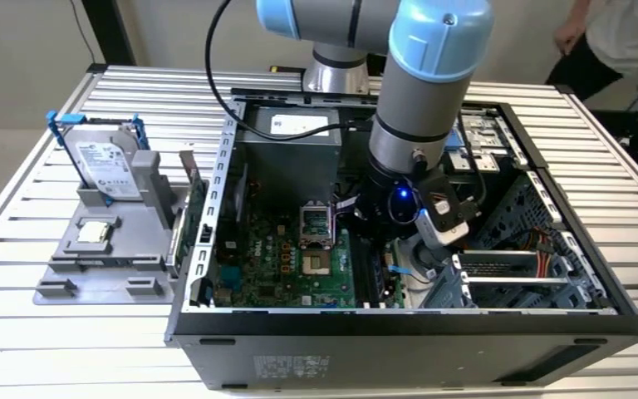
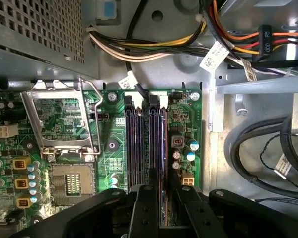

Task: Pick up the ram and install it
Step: 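Insert the ram into the slot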

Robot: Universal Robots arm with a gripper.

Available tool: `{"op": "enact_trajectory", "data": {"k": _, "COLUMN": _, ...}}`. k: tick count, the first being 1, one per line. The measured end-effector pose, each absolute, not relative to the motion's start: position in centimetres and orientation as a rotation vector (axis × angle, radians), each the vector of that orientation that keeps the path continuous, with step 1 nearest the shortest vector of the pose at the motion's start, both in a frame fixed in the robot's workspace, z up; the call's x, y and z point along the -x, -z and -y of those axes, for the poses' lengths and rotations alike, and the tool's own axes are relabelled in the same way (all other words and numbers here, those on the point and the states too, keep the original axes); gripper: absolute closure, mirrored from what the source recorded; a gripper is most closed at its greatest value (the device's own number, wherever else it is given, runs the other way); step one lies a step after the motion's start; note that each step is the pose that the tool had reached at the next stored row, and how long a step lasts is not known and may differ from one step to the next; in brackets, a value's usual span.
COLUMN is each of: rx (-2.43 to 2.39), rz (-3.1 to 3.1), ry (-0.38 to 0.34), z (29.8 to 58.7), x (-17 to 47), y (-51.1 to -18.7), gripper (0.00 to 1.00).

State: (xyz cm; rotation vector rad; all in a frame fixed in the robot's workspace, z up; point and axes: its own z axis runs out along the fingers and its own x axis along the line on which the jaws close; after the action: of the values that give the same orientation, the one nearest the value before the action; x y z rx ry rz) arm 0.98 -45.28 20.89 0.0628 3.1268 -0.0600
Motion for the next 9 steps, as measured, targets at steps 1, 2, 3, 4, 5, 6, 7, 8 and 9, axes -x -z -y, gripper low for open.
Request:
{"op": "enact_trajectory", "data": {"k": 1, "rx": -0.063, "rz": -3.127, "ry": 0.06, "z": 45.3, "x": -1.0, "y": -21.0, "gripper": 0.0}}
{"op": "enact_trajectory", "data": {"k": 2, "rx": -0.064, "rz": -3.128, "ry": 0.06, "z": 45.3, "x": -1.0, "y": -21.5, "gripper": 0.0}}
{"op": "enact_trajectory", "data": {"k": 3, "rx": -0.065, "rz": -3.128, "ry": 0.06, "z": 45.3, "x": -1.0, "y": -21.9, "gripper": 0.0}}
{"op": "enact_trajectory", "data": {"k": 4, "rx": -0.065, "rz": -3.128, "ry": 0.06, "z": 45.3, "x": -1.0, "y": -22.4, "gripper": 0.0}}
{"op": "enact_trajectory", "data": {"k": 5, "rx": -0.065, "rz": -3.128, "ry": 0.06, "z": 45.3, "x": -1.0, "y": -22.8, "gripper": 0.0}}
{"op": "enact_trajectory", "data": {"k": 6, "rx": -0.065, "rz": -3.128, "ry": 0.06, "z": 45.3, "x": -1.0, "y": -23.3, "gripper": 0.0}}
{"op": "enact_trajectory", "data": {"k": 7, "rx": -0.065, "rz": -3.128, "ry": 0.06, "z": 45.3, "x": -1.0, "y": -23.7, "gripper": 0.0}}
{"op": "enact_trajectory", "data": {"k": 8, "rx": -0.065, "rz": -3.128, "ry": 0.06, "z": 45.3, "x": -1.0, "y": -24.2, "gripper": 0.0}}
{"op": "enact_trajectory", "data": {"k": 9, "rx": -0.065, "rz": -3.129, "ry": 0.06, "z": 45.3, "x": -1.0, "y": -24.6, "gripper": 0.0}}
